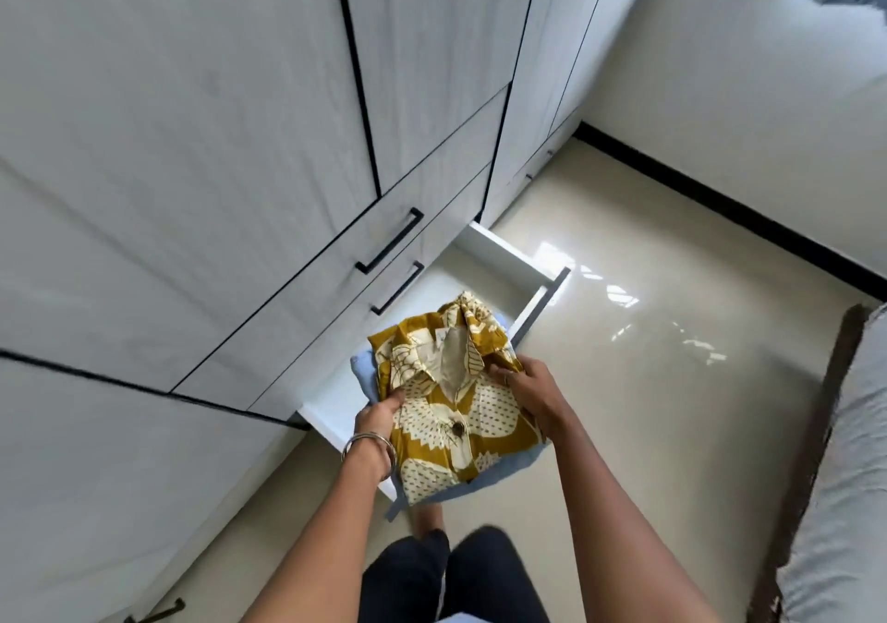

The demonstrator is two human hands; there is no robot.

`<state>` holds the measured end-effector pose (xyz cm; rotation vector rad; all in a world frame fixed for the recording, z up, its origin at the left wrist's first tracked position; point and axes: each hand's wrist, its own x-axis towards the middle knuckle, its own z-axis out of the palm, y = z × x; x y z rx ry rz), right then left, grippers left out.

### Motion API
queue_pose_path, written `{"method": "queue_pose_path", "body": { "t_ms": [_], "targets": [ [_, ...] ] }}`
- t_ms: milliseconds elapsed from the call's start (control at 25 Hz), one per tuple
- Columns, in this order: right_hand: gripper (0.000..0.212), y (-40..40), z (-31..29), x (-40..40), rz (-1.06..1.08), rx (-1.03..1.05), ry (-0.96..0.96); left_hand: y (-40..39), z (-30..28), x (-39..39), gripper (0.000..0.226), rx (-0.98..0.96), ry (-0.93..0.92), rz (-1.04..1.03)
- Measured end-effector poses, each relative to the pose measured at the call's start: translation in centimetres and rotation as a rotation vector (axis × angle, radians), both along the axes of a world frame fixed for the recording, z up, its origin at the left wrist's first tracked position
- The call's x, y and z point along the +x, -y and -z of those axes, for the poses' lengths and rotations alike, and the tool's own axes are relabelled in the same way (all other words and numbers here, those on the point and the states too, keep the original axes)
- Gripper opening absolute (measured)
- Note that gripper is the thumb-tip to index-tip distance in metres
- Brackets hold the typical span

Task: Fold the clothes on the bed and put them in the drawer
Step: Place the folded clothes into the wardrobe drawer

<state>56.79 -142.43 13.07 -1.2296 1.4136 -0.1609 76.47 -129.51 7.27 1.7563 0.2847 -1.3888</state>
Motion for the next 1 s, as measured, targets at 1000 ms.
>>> {"method": "queue_pose_path", "body": {
  "t_ms": [1000],
  "targets": [
    [0.059,26.0,51.4,15.5,-0.826,-0.153,-0.314,17.3,48.6,6.4,0.073,0.216,0.236,-0.328]
  ]
}}
